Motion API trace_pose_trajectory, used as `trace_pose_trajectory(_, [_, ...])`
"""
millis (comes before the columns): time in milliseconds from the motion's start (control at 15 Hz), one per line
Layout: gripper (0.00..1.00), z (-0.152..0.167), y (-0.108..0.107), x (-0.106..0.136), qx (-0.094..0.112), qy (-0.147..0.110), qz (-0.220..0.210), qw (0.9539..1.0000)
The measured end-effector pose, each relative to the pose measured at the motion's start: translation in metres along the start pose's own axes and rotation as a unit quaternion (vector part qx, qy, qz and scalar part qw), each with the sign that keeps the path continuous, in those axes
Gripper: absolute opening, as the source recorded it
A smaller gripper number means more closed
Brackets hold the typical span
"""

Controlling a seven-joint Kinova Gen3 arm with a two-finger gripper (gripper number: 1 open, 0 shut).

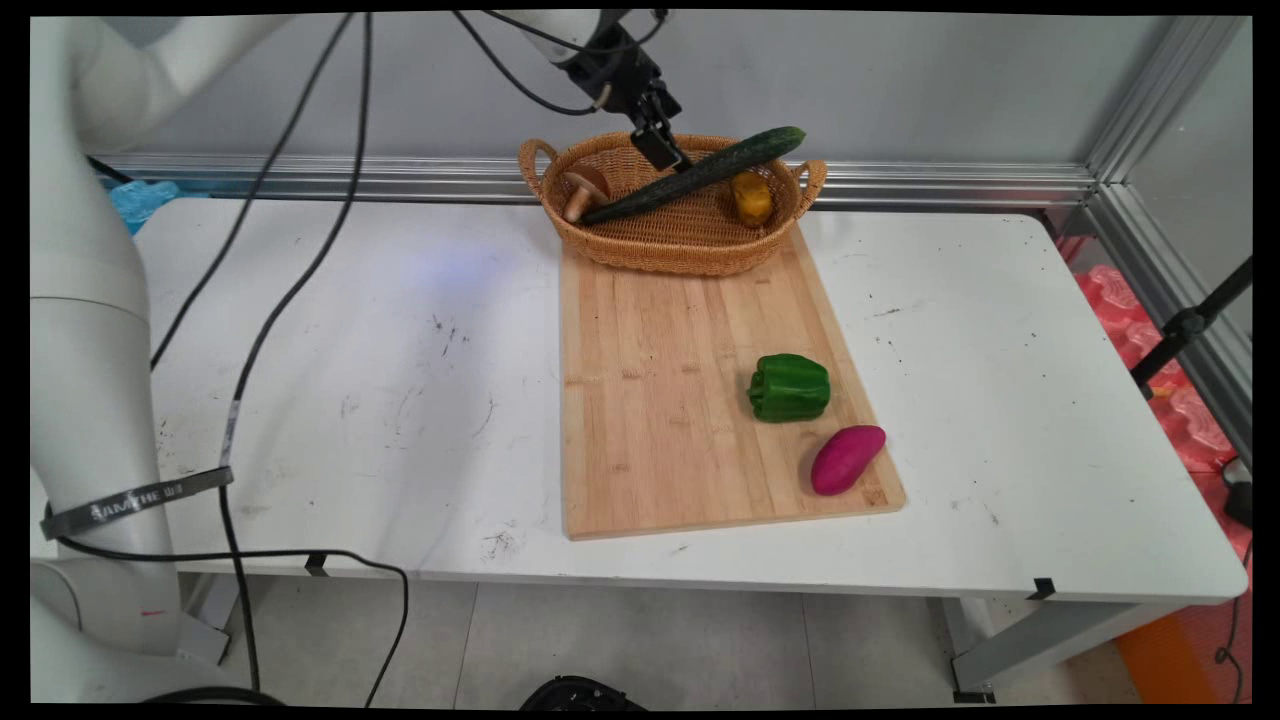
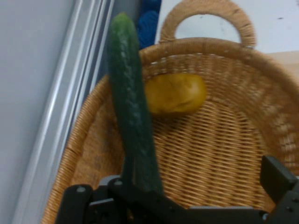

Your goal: Pick up the cucumber from the vegetable basket

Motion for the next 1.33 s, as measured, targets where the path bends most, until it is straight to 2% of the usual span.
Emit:
trace_pose_trajectory(533, [1.00, 0.057, -0.027, -0.006, 0.006, -0.007, 0.013, 0.9999])
trace_pose_trajectory(1333, [1.00, 0.104, -0.040, -0.026, 0.015, -0.022, -0.008, 0.9996])
